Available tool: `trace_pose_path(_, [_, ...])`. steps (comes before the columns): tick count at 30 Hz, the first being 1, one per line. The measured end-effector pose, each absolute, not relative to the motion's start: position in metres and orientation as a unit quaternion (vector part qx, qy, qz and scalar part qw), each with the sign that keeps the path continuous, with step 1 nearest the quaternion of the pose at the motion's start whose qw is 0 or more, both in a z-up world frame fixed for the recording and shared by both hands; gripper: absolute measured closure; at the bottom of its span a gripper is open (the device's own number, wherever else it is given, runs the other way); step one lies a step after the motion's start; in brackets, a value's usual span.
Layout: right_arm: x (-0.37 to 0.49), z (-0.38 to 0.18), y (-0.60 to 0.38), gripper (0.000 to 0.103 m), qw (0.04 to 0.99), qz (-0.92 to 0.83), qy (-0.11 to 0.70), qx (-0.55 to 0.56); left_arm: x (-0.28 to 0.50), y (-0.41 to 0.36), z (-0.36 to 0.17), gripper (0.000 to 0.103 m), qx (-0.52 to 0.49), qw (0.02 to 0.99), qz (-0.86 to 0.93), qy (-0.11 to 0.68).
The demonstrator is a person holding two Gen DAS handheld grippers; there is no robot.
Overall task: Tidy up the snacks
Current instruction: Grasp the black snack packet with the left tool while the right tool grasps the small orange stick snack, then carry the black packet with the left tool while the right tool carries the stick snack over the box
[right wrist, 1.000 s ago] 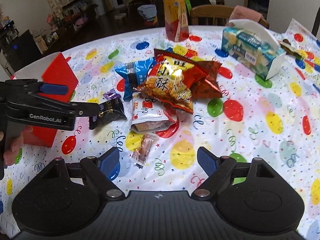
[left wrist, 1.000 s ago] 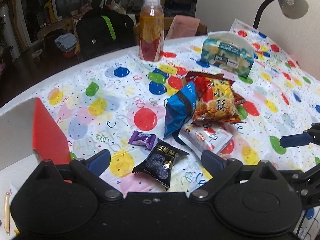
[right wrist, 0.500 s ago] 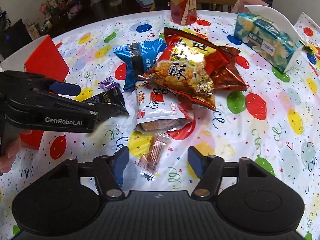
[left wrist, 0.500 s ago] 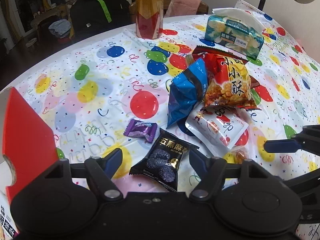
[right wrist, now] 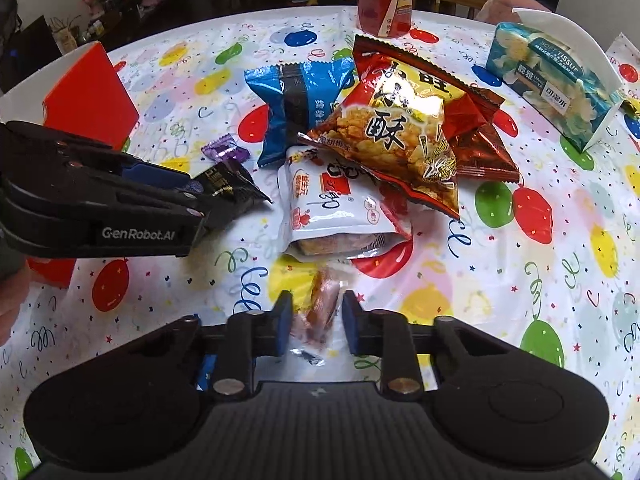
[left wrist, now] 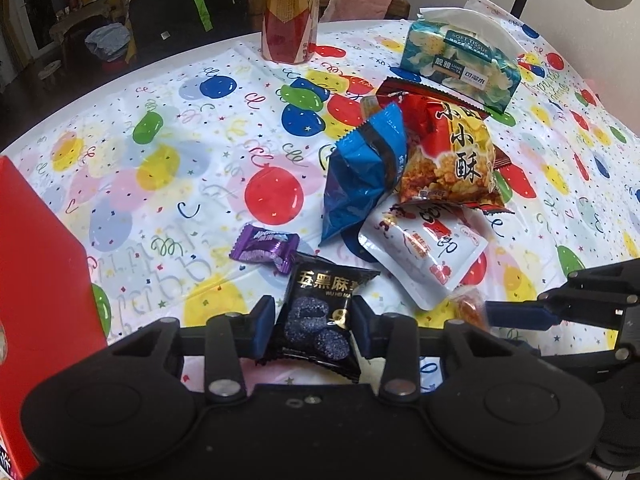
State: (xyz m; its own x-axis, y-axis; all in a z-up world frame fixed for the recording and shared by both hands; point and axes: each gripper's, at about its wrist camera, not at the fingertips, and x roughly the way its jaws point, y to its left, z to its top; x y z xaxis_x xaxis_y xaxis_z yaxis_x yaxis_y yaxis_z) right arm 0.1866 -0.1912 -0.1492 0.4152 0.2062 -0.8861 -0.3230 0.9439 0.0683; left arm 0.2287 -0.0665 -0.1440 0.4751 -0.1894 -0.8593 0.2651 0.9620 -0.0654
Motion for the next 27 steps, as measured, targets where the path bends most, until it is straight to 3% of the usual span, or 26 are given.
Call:
trace_pose_path(5, [0.184,-0.148,-0.194,0.085,0.84,0.154,0.517,-0.053,0.222,-0.064,-0.142,0.067,0.032,0.858,-0.127,0.496])
trace_pose_path(27, [0.155,-0.097,-0.201,0.087,0.847,0.181,0.499,-0.014,0.175,-0.044,-0.104,0.068,-0.011,0.868,-0.123,0.48])
